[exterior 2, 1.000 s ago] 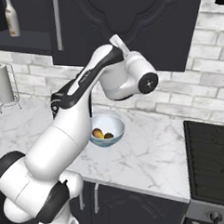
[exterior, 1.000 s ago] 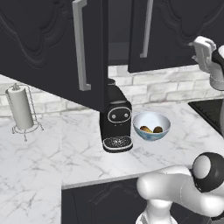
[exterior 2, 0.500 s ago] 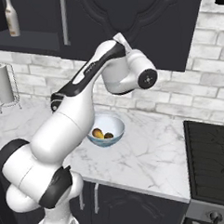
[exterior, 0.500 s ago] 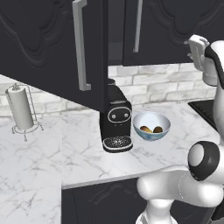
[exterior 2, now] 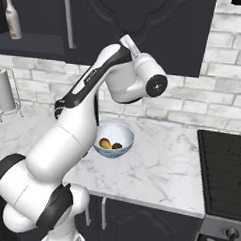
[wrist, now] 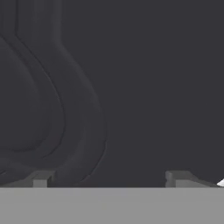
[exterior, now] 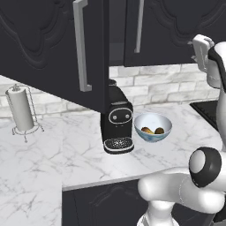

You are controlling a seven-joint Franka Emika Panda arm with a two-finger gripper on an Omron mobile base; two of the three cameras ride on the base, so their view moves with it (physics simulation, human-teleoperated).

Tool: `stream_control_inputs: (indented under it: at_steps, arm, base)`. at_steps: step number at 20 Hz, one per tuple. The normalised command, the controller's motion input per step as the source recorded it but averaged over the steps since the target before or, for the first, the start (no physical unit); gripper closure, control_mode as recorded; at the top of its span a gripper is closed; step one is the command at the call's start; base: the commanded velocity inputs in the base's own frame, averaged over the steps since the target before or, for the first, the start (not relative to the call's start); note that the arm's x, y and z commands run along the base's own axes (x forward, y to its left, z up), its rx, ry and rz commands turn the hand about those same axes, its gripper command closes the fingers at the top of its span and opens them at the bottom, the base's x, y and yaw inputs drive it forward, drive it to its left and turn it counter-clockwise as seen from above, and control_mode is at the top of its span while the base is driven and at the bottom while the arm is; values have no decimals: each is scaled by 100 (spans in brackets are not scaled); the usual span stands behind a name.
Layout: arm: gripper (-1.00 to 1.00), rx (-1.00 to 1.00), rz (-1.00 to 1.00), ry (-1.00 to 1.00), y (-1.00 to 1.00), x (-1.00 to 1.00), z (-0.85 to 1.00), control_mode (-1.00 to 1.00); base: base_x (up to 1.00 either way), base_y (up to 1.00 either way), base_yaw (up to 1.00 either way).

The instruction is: Open the cabinet. Pick the kiwi and pear from the cabinet and place them into the bowl. Then close the cabinet.

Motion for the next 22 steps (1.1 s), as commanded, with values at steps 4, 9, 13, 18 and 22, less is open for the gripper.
stream_control_inputs:
  at_steps: [4,9,13,18,22]
  arm:
    - [-100,0,0,0,0,-74,5,-100]
    - [-100,0,0,0,12,-74,13,-100]
    - [-100,0,0,0,31,-59,17,-100]
    - [-100,-1,0,0,45,-61,5,-100]
    - [-100,-5,0,0,69,-61,0,-100]
  base:
    - [0,0,0]
    - [0,0,0]
    - [0,0,0]
    - [0,0,0]
    - [0,0,0]
